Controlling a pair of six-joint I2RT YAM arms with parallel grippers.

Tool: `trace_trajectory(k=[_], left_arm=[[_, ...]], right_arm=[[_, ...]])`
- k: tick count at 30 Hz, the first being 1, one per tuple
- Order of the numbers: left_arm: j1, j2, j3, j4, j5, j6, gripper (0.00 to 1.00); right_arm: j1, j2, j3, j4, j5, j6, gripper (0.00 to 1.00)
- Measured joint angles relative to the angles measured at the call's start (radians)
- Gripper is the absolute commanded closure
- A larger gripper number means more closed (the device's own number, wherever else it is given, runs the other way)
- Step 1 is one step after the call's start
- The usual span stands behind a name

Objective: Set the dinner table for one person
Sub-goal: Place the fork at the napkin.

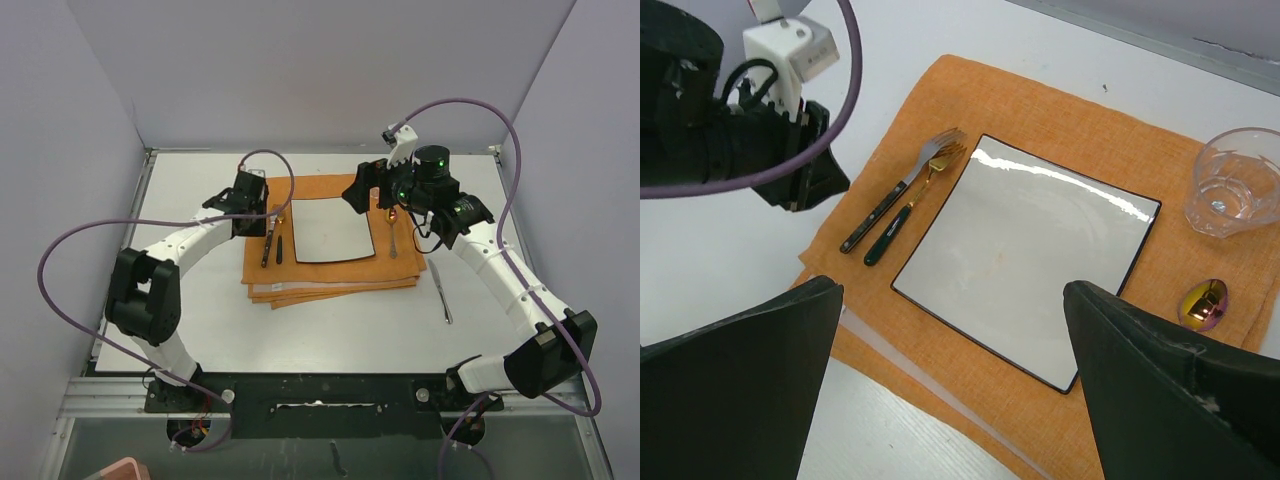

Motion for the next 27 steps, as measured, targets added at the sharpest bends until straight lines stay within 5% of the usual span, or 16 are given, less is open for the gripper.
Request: trace_trajectory(k=[6,27], left_arm=[[-0.012,0.010,-0.090,-0.006,0.023,-0.007,0.67],[-0.021,0.168,-0.020,0.042,0.118,-0.051,0.69]], right_arm=[[0.000,0.000,0.000,0.000,-0.001,0.002,0.02],[-0.001,0.000,0.000,0.000,-0.003,0.002,0.02]])
